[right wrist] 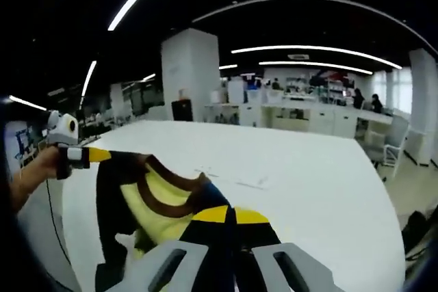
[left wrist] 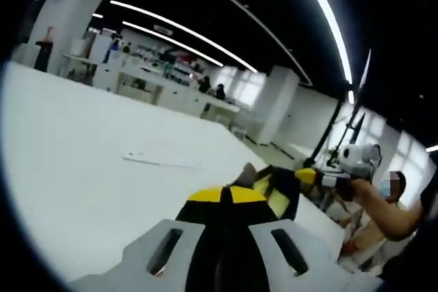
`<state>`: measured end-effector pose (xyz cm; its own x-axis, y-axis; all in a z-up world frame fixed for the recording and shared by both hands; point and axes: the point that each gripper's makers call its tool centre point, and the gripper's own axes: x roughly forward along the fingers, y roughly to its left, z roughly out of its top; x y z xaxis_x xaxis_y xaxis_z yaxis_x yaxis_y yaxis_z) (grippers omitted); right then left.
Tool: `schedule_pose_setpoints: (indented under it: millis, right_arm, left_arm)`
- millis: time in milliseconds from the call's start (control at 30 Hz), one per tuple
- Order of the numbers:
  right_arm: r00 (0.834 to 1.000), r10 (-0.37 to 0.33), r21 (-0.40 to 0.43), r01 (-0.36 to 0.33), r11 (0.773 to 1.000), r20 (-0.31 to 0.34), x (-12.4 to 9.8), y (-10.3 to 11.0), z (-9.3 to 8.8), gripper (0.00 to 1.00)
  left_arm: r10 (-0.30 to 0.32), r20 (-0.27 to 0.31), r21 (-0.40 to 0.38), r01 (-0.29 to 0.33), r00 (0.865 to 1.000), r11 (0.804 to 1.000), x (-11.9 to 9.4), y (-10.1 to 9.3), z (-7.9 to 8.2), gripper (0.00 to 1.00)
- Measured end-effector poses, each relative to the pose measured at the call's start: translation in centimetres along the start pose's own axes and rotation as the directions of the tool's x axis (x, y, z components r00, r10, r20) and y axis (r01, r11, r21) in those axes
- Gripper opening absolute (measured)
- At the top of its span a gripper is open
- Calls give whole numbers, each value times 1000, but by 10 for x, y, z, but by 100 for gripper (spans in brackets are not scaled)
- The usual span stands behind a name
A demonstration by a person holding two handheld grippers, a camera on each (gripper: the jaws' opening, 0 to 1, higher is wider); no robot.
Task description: Fold the garment on the visible template until the final outline fits inside the template.
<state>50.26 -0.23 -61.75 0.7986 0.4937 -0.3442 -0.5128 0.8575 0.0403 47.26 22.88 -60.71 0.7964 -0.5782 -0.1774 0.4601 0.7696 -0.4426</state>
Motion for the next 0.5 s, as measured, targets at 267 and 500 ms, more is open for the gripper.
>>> schedule_pose_setpoints:
  millis: [267,500]
  right_arm:
    - [998,-69,22,69,997,-12,38,-28,-7,0]
    - [992,-123,83,125,989,-27,75,-53,-22,0]
  left_arm:
    - [62,-2,-16,-62,998,998,32,34,0,0]
    - [110,-23,-36,-111,994,993,63,62,-7,0]
